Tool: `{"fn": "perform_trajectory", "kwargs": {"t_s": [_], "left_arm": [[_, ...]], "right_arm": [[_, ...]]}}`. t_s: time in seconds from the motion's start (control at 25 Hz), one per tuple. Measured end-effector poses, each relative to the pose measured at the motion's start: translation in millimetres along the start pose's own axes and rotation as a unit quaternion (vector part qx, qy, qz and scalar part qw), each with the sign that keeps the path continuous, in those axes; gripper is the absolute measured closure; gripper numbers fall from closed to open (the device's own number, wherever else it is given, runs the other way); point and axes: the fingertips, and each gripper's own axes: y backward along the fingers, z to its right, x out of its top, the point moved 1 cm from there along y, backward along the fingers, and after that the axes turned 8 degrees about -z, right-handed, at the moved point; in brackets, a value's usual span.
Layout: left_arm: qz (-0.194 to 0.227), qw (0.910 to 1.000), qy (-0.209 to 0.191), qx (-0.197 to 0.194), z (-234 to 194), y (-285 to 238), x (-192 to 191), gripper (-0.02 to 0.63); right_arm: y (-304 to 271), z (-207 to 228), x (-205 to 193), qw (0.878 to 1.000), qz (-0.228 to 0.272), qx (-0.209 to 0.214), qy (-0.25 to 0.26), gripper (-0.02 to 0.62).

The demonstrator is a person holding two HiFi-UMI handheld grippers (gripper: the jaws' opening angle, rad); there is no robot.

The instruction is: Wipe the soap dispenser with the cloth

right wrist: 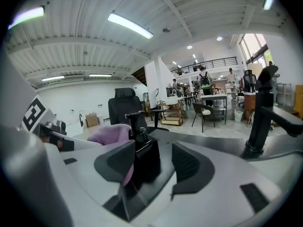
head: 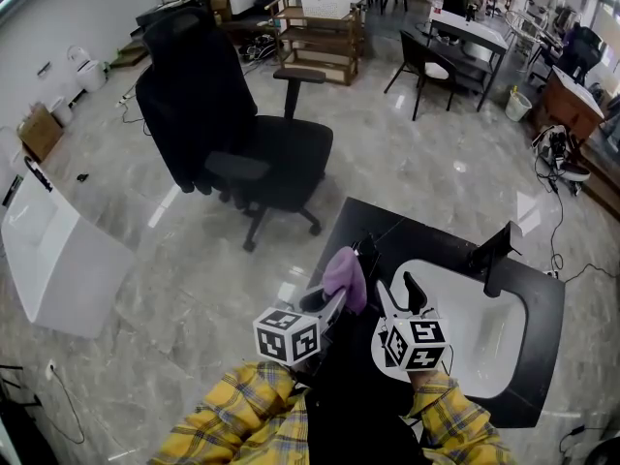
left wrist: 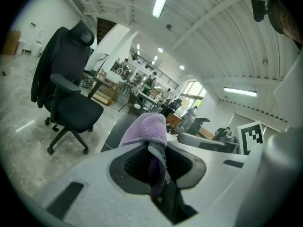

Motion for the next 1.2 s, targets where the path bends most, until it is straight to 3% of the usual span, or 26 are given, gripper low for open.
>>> {"fn": "perform_trajectory", "kwargs": {"t_s": [0.52,0.72,0.96,1.2], "left_arm": [[-0.044,0.999,-0.005,0.005,2,-3,-19,0.541],[-0.069,0.9976,-0.008,-0.004,3,3,-23,0.541],[-0.063,0.9976,0.013,-0.026,11,23,-22,0.541],[-0.036,0.9992,0.016,-0.011,9,48,-15,0.541]], "right_arm": [[3,-8,-8,1.0,-0.011,0.012,0.0,0.382],[-4,-18,1,0.995,-0.025,0.068,0.061,0.382],[-18,-29,24,0.976,-0.037,0.162,0.138,0.381],[-40,-42,29,0.937,-0.07,0.241,0.243,0.381]]}}
